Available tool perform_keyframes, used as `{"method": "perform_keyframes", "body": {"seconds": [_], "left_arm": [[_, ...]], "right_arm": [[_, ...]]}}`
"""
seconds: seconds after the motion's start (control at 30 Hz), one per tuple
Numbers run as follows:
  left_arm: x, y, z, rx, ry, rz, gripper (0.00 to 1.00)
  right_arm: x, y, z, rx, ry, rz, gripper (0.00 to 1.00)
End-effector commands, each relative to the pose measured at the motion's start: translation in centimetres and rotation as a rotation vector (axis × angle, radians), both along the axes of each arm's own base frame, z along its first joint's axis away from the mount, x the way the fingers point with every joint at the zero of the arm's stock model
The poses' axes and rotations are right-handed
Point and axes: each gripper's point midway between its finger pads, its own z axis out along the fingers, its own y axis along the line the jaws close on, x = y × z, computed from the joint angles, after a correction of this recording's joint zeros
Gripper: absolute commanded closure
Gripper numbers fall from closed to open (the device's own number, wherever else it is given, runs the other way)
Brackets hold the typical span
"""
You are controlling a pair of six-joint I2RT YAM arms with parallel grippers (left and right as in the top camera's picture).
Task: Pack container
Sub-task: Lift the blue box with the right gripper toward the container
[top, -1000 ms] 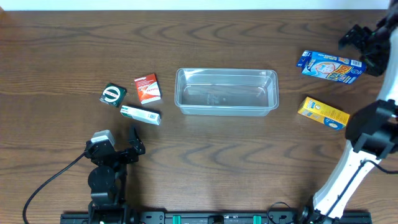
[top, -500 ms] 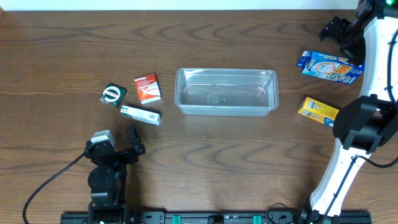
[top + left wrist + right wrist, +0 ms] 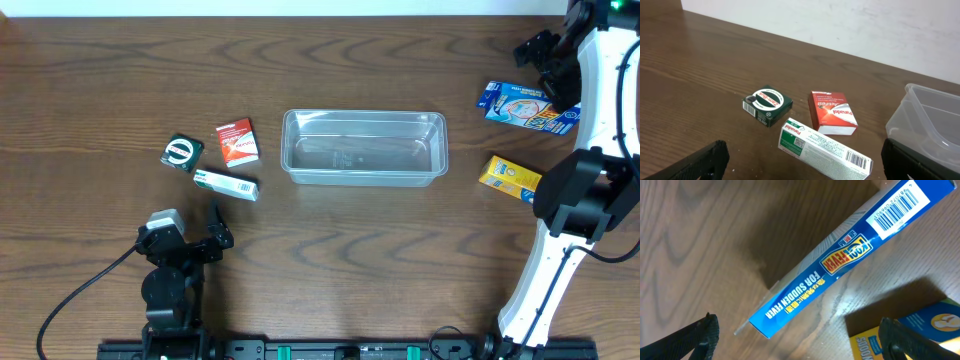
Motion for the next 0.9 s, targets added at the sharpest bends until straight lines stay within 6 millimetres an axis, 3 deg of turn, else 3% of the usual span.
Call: {"method": "perform_keyframes", "body": {"seconds": [0.0, 0.2, 0.43, 0.8, 0.87], "left_arm": [[-0.3, 0.2, -1.8, 0.015, 0.053, 0.004, 0.02], [-0.3, 0.2, -1.8, 0.015, 0.053, 0.004, 0.02], [-0.3, 0.2, -1.8, 0.015, 0.053, 0.004, 0.02], [-0.3, 0.2, -1.8, 0.015, 0.053, 0.004, 0.02], [-0.3, 0.2, -1.8, 0.015, 0.053, 0.004, 0.02]], "right_arm": [[-0.5, -0.9, -1.4, -0.001, 0.027, -0.074, 0.01], [-0.6, -1.2, -4.3, 0.051, 0.042, -0.096, 0.02], [-0.9, -2.5, -5.8, 0.053, 0.045, -0.101, 0.09], [-1.1, -2.8, -7.3, 0.047, 0.053, -0.043, 0.59], [-1.0, -2.7, -7.3, 0.047, 0.052, -0.009, 0.63]]}}
